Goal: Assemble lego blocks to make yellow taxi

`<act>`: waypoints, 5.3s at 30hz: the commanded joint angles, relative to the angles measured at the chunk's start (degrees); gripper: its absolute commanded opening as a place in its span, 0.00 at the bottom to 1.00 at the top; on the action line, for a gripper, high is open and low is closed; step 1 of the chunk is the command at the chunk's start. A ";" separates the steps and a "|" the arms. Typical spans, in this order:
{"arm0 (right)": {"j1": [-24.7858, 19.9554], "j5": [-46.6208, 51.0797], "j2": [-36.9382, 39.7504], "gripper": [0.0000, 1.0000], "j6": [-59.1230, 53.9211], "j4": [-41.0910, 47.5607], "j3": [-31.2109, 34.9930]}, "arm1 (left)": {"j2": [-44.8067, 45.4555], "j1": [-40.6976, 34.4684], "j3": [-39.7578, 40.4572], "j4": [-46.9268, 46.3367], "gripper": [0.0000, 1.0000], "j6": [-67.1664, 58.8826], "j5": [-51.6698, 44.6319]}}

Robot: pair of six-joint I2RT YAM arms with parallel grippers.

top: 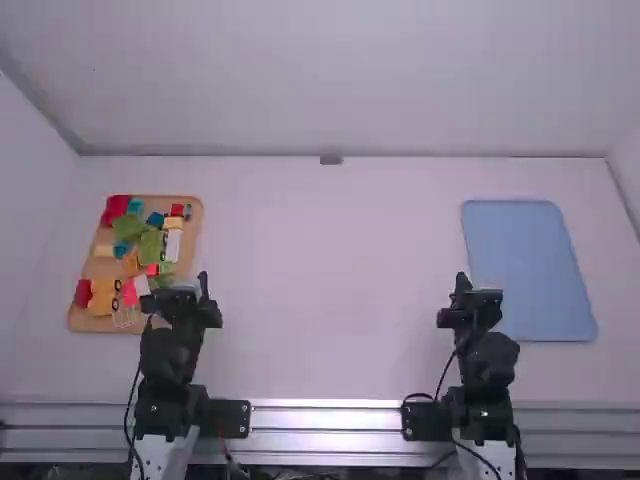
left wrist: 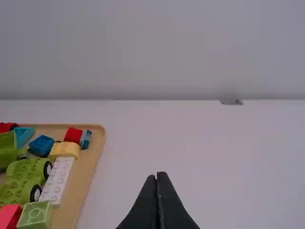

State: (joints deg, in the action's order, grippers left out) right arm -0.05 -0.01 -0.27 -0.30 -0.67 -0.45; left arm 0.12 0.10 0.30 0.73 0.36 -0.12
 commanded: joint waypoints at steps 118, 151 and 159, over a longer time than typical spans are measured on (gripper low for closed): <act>4.17 -5.97 -59.32 0.99 -4.76 -9.46 -42.29 | -82.93 46.99 89.05 -78.60 0.99 19.47 1.73; 4.52 -6.16 -59.32 0.99 -8.52 -9.18 -42.29 | -100.48 50.80 88.46 -63.08 0.99 -26.27 -10.49; 7.50 -6.19 -59.30 0.99 -8.57 -10.10 -42.29 | -107.36 50.80 88.46 -63.91 0.92 -30.60 -2.36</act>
State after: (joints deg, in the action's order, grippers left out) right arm 6.66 -6.22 -59.24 -9.13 -10.33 -40.64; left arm -104.88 50.83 88.55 -62.43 -25.91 -5.80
